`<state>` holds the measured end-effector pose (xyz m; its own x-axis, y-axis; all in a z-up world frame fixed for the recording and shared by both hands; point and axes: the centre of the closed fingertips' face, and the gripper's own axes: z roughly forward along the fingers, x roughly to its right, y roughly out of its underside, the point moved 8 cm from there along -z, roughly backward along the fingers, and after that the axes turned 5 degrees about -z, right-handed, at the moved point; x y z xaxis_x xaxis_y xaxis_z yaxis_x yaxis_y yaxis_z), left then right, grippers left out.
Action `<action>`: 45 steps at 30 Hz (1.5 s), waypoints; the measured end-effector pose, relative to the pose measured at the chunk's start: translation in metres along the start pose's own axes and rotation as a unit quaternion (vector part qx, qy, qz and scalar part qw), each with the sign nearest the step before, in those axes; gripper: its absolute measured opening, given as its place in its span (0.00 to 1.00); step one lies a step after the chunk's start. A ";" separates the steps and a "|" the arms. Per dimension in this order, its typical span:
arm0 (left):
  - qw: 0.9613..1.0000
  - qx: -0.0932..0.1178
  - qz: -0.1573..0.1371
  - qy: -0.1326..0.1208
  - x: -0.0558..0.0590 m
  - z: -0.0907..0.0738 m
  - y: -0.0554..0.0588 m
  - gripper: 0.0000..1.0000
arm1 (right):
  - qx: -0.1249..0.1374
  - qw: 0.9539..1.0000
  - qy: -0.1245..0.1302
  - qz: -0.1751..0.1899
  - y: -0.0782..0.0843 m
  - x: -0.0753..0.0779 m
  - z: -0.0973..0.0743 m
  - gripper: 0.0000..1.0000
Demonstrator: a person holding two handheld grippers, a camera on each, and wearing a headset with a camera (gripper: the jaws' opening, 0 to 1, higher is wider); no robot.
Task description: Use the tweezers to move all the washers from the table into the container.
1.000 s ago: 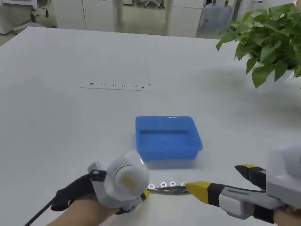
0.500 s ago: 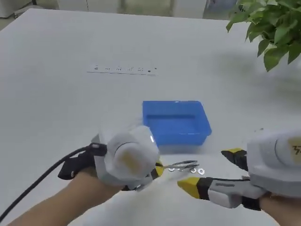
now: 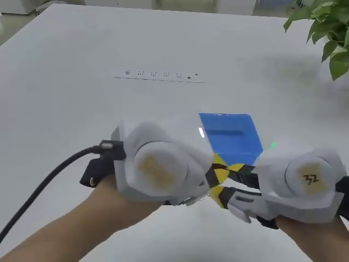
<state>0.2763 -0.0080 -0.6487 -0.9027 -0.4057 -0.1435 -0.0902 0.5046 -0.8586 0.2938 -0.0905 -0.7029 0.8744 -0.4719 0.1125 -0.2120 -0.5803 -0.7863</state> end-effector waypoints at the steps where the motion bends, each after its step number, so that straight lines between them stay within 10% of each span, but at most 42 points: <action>1: 1.000 0.003 0.002 0.000 0.001 -0.001 -0.001 0.00 | 0.003 1.000 -0.011 0.000 -0.002 -0.001 0.001 0.14; 6: 1.000 0.009 0.011 -0.010 0.003 -0.001 0.000 0.00 | 0.002 1.000 -0.012 -0.009 -0.004 0.000 0.003 0.06; 10: 0.996 0.016 -0.062 -0.061 0.003 -0.001 0.010 0.00 | -0.005 1.000 -0.015 -0.002 0.003 0.004 0.008 0.04; 15: 0.979 0.017 -0.181 -0.092 0.003 -0.006 0.026 0.22 | 0.006 0.997 -0.019 0.079 0.011 0.016 0.012 0.04; 25: 0.960 -0.050 -0.236 -0.140 0.008 -0.019 0.082 0.42 | 0.015 0.990 -0.035 0.136 0.013 0.025 0.019 0.04; 45: 0.960 -0.056 -0.238 -0.134 0.018 -0.016 0.087 0.37 | -0.009 0.994 -0.038 0.105 0.012 0.017 0.027 0.03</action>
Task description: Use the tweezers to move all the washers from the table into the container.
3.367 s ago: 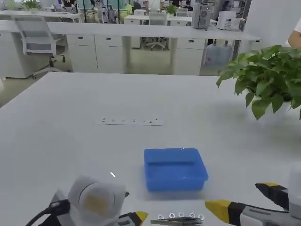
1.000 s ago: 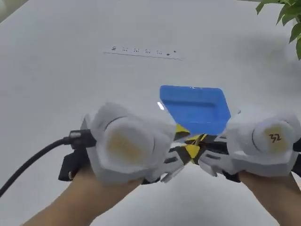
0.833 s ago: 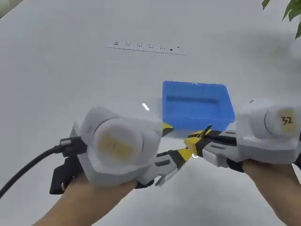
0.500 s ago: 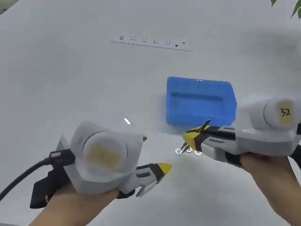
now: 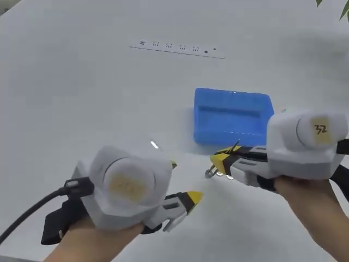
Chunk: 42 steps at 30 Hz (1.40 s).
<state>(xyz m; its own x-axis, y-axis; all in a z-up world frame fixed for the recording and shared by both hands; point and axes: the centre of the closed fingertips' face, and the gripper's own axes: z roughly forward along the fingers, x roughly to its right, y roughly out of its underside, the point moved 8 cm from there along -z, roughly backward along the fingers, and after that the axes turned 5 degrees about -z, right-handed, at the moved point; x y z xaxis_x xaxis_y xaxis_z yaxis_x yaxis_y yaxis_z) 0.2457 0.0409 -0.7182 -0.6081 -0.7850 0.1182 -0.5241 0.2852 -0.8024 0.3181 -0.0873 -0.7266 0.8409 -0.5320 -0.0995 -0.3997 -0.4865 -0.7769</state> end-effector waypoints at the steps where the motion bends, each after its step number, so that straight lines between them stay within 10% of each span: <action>1: 1.000 0.000 0.000 0.000 0.000 0.000 0.000 0.37 | 0.001 1.000 0.002 -0.005 0.000 0.000 0.000 0.03; 12: 1.000 0.007 0.001 -0.006 -0.003 -0.003 -0.003 0.35 | -0.005 1.000 0.004 -0.005 0.001 -0.001 0.002 0.03; 22: 0.997 0.068 -0.011 0.027 -0.002 0.005 -0.058 0.18 | -0.013 0.999 0.019 -0.039 0.000 -0.008 0.006 0.03; 35: 0.996 0.054 0.061 0.044 0.009 0.040 -0.061 0.00 | -0.008 0.998 0.032 -0.045 0.000 -0.010 0.007 0.03; 42: 0.988 0.052 0.124 0.074 0.007 0.037 -0.060 0.00 | -0.014 0.997 0.022 -0.073 0.001 -0.010 0.007 0.04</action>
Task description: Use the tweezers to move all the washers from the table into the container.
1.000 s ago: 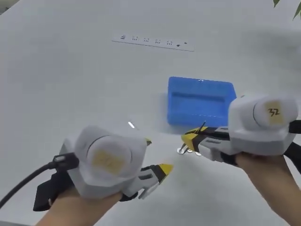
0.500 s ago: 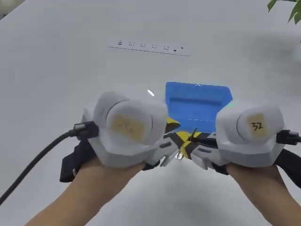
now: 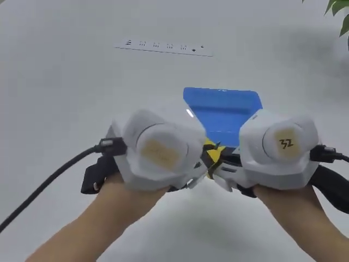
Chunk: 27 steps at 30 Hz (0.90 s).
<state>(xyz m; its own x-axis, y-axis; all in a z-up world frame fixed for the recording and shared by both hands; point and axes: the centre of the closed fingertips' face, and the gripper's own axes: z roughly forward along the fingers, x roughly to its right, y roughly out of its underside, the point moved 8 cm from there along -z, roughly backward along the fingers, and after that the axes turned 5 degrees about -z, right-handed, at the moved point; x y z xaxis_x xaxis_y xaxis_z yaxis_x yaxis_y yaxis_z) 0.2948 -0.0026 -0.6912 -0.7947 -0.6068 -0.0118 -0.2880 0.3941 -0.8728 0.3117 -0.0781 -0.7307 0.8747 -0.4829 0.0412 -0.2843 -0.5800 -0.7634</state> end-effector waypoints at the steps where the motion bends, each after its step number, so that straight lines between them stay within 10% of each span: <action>1: 1.000 -0.004 0.010 0.008 -0.001 -0.001 0.000 0.00 | -0.001 1.000 -0.005 -0.010 0.000 0.000 0.000 0.04; 10: 0.992 -0.038 0.082 0.090 -0.014 -0.007 0.000 0.00 | -0.009 0.997 -0.031 -0.071 0.002 -0.004 0.000 0.06; 27: 0.987 -0.041 0.128 0.090 -0.008 -0.013 -0.025 0.00 | -0.010 0.994 -0.026 -0.104 -0.015 0.001 -0.017 0.04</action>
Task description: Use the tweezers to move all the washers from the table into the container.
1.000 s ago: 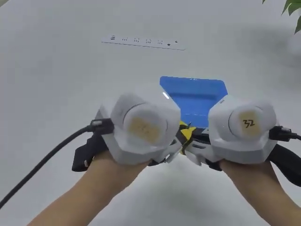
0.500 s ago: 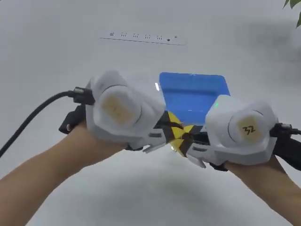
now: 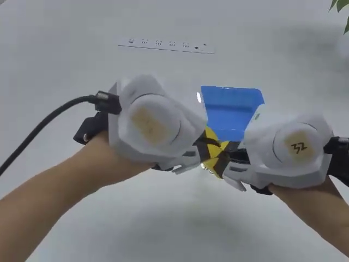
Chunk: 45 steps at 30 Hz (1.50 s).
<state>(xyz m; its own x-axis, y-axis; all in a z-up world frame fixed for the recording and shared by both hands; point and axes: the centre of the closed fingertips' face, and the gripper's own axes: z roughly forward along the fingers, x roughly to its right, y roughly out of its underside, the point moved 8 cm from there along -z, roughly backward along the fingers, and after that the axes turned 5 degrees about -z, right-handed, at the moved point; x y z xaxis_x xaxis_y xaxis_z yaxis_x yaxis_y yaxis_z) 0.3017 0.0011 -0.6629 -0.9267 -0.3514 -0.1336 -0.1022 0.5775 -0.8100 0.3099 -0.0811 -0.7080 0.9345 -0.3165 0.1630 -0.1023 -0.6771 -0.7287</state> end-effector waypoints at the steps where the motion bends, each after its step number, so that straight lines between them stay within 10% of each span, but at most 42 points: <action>1: 1.000 0.002 0.004 -0.001 -0.002 -0.002 -0.003 0.00 | 0.002 1.000 0.002 -0.004 -0.003 0.002 -0.002 0.04; 16: 0.997 0.047 0.047 -0.042 -0.057 -0.007 -0.045 0.00 | 0.065 0.996 0.063 0.011 -0.043 0.064 -0.011 0.04; 45: 0.998 -0.006 0.005 -0.060 -0.088 0.050 0.016 0.00 | 0.000 0.998 0.055 0.043 -0.007 0.084 0.064 0.04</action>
<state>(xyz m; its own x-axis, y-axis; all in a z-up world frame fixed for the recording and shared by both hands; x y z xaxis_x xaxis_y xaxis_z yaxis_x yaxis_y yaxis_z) 0.4000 0.0043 -0.6921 -0.8775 -0.4309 -0.2104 -0.0979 0.5906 -0.8010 0.4103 -0.0607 -0.7317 0.8796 -0.4438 0.1715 -0.1805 -0.6447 -0.7428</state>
